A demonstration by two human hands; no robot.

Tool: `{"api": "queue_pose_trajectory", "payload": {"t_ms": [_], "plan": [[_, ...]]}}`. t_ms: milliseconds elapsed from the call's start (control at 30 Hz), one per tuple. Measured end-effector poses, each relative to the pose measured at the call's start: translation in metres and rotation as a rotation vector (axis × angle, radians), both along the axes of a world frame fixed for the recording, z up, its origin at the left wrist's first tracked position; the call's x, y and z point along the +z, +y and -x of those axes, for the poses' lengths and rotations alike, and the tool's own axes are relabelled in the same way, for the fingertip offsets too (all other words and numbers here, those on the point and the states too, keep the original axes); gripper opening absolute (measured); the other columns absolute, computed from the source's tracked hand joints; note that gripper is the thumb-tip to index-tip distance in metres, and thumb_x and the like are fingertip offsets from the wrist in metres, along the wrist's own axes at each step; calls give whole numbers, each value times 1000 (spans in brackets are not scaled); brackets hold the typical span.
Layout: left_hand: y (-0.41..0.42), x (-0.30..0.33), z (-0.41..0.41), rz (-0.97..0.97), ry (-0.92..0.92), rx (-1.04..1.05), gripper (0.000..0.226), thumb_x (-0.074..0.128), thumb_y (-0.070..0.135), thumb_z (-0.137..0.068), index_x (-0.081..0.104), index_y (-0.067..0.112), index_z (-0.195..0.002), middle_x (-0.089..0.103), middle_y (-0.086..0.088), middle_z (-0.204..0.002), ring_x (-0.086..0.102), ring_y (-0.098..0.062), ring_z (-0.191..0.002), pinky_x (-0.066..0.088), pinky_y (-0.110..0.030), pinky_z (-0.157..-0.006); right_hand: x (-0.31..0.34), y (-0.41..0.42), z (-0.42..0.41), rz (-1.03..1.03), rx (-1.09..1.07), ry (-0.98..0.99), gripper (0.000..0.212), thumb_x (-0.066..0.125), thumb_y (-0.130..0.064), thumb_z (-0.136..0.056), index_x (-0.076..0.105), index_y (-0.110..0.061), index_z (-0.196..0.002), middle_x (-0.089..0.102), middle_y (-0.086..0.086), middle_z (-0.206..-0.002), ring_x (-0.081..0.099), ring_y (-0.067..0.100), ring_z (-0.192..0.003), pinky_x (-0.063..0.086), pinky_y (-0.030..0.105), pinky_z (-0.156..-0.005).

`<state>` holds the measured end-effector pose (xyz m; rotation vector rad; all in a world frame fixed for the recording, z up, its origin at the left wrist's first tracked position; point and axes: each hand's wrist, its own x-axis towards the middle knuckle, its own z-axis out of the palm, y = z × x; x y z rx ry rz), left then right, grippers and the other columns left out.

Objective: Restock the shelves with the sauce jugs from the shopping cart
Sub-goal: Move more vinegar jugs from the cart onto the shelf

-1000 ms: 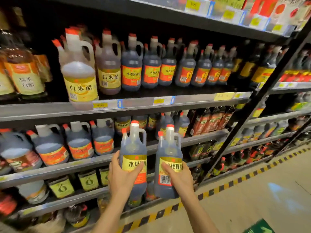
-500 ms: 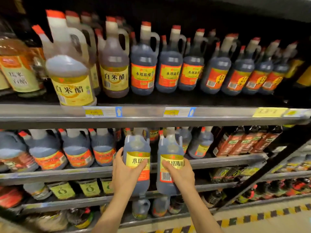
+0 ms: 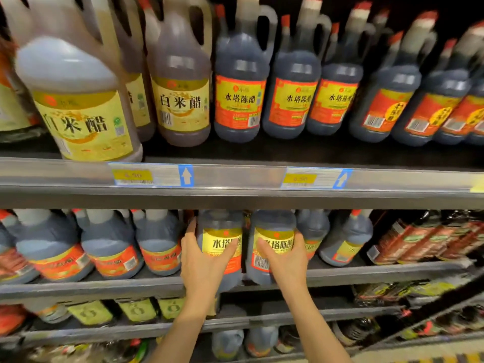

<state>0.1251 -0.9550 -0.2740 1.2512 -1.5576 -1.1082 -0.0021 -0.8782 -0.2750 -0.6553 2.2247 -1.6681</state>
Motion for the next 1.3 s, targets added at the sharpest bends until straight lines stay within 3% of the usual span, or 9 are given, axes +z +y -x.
{"api": "queue_pose_trajectory", "payload": {"t_ms": [100,200,367,467,633,700,833,1000,1300], "plan": [[-6,-5,7,64,6,50,89,82,37,-63,35,19,-136,48,-3,-123,47,-26,-119,43,-44,-93,-10,-6,4,38,-30,36,69,81,-44,-56,48,-28,-114,59,3,-112,59,21,-104,52,46,-88],[-10,-10,16,105,25,88,93,84,32,-60,35,20,-139,47,-8,-129,45,-28,-121,41,-41,-94,-21,-6,7,76,-22,77,67,84,-32,-60,44,-25,-114,55,5,-112,56,22,-105,50,46,-89],[-15,-26,24,139,59,125,95,86,26,-58,36,16,-138,46,-11,-131,45,-28,-122,42,-43,-98,-26,-10,11,189,52,171,64,75,-45,-53,44,-38,-108,57,-5,-108,58,10,-102,50,24,-83],[-20,-34,28,156,73,117,96,86,24,-57,35,16,-138,45,-11,-132,44,-28,-123,41,-44,-101,-26,-15,15,262,103,190,61,73,-40,-54,46,-38,-109,60,-11,-109,60,-4,-98,48,10,-79],[-19,-43,23,161,46,57,100,87,25,-58,31,16,-141,42,-9,-135,42,-24,-126,39,-40,-103,-37,-16,14,246,148,172,61,78,-37,-53,46,-36,-105,57,-20,-105,58,-13,-93,43,2,-72],[-16,-45,18,175,-11,30,100,85,30,-60,28,20,-142,42,-4,-136,40,-22,-127,40,-39,-100,-42,-13,15,203,170,160,62,85,-22,-59,43,-38,-102,54,-23,-104,56,-16,-92,42,0,-70],[-4,-44,7,152,-174,56,98,79,49,-62,23,31,-140,43,3,-139,41,-23,-127,45,-46,-92,-51,-2,15,95,214,125,59,85,-22,-63,40,-33,-100,58,-11,-106,60,4,-98,49,11,-73],[-2,-44,5,136,-238,67,102,78,50,-63,20,22,-141,42,-4,-140,43,-28,-126,47,-46,-89,-56,-2,18,9,212,131,65,84,-31,-63,40,-21,-109,59,1,-114,60,17,-104,53,35,-86],[-11,-42,16,226,-244,55,95,82,37,-64,29,5,-137,48,-16,-128,48,-35,-119,48,-45,-83,-49,-17,26,37,210,186,82,83,-16,-67,36,-5,-134,54,5,-126,54,11,-109,41,4,-80]]}}
